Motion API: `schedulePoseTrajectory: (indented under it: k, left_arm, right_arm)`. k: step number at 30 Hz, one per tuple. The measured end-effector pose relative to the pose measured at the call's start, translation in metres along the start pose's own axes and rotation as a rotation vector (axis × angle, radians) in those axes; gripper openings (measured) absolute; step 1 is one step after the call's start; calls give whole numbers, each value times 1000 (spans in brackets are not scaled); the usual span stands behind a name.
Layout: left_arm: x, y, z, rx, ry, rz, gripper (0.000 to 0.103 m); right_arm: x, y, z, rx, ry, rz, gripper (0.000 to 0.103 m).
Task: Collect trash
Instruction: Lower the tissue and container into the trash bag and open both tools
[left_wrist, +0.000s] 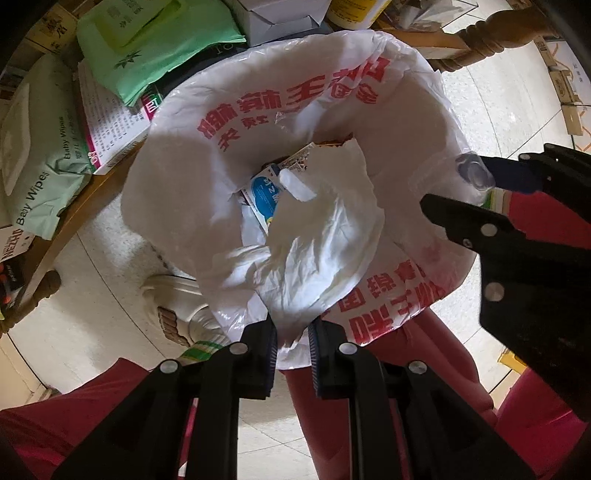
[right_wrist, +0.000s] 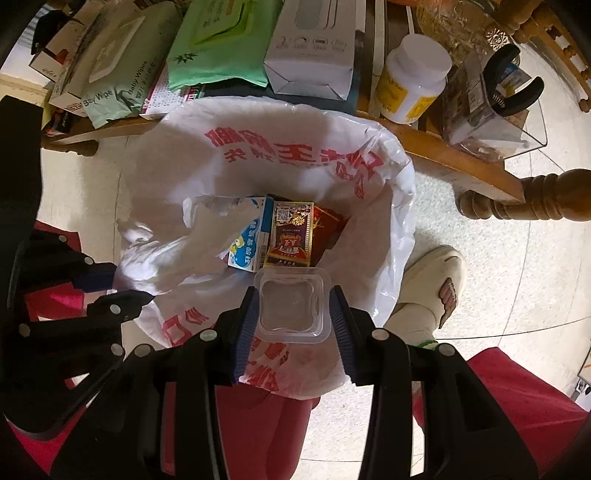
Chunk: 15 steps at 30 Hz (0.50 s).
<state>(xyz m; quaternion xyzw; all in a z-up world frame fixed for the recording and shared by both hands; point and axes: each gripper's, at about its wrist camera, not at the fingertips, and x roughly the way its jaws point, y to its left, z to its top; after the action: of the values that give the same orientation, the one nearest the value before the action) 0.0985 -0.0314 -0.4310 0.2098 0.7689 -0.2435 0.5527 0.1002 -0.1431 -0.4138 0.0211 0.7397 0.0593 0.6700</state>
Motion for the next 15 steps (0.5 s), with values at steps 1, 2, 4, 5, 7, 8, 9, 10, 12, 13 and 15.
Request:
schedulePoseTrajectory:
  k: [1, 2, 4, 5, 7, 8, 9, 10, 12, 13, 15]
  left_arm:
    - [1, 1, 1, -6, 2, -11, 15]
    - [1, 2, 1, -11, 3, -16, 16]
    - [2, 4, 1, -20, 4, -17, 16]
    - [2, 5, 2, -21, 5, -20, 16]
    - [2, 5, 1, -17, 7, -24, 16]
    - [2, 6, 1, -19, 5, -21, 16]
    - [2, 5, 1, -19, 4, -13, 16]
    - [3, 6, 2, -19, 4, -7, 19]
    - [3, 4, 3, -15, 2, 7, 27]
    - [2, 4, 4, -15, 0, 16, 38]
    - [0, 4, 4, -14, -17, 24, 48]
  right_arm:
    - [2, 0, 1, 2, 4, 0, 39]
    - [4, -1, 1, 3, 5, 0, 39]
    - [6, 0, 0, 0, 10, 0, 39]
    - [7, 0, 0, 1, 11, 3, 39]
    - [8, 0, 0, 4, 9, 13, 39]
    - [8, -1, 1, 6, 9, 16, 39]
    - [8, -1, 1, 7, 8, 17, 39]
    - [9, -1, 1, 9, 6, 19, 40]
    - [9, -2, 1, 13, 6, 28, 44]
    - [9, -2, 1, 14, 3, 26, 49]
    - [10, -1, 1, 9, -1, 16, 51]
